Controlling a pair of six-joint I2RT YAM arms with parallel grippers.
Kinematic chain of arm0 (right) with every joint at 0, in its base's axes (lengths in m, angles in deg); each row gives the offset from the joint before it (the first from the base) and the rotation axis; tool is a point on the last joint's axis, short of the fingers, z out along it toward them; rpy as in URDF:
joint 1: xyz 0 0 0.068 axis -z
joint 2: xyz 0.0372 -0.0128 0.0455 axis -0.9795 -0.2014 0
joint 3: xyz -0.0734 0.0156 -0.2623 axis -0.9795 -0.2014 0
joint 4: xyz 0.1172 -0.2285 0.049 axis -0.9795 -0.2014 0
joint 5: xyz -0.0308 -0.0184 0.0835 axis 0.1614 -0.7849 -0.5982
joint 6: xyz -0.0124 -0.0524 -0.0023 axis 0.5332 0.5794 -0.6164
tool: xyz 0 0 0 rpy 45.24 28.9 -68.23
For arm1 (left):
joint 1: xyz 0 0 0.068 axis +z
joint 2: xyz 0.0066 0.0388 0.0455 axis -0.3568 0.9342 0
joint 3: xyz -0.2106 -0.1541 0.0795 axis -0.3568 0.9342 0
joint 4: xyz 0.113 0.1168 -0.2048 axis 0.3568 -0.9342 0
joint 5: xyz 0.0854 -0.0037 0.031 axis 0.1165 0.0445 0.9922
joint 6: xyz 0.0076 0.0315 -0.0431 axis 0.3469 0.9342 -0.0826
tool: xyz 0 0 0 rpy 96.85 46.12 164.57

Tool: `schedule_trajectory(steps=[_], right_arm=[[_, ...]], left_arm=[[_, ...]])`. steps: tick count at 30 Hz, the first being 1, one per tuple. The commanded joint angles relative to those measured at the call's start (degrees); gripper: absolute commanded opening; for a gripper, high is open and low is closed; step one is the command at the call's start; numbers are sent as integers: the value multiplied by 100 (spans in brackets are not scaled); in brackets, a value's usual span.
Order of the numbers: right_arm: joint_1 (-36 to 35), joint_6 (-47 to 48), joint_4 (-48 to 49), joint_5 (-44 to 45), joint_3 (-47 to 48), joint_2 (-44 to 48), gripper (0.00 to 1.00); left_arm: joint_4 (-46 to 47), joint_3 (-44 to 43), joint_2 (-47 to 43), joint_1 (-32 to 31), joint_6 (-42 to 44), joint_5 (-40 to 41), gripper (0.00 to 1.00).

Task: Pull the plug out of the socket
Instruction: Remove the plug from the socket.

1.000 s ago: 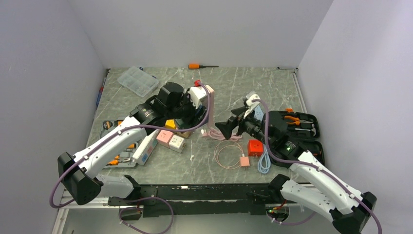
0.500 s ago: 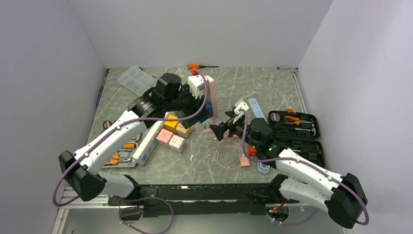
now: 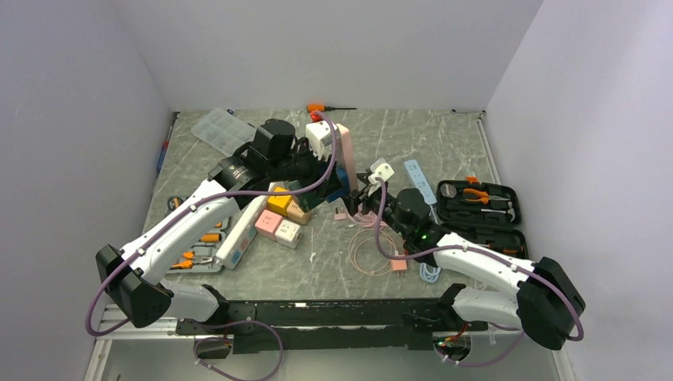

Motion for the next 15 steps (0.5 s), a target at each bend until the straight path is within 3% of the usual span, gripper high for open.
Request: schedule_trajectory(steps=[1, 7, 11, 15], right_arm=[[-80, 83, 616, -49, 423, -2, 62], [-104, -36, 475, -315, 489, 29, 26], [-102, -127, 379, -343, 514, 76, 0], [-88, -124, 198, 35, 508, 245, 0]], left_arm=[[715, -331, -215, -20, -240, -286, 0], [724, -347, -247, 58, -324, -436, 0], [762, -330, -255, 154, -440, -1106, 0], [716, -255, -332, 153, -400, -1283, 0]])
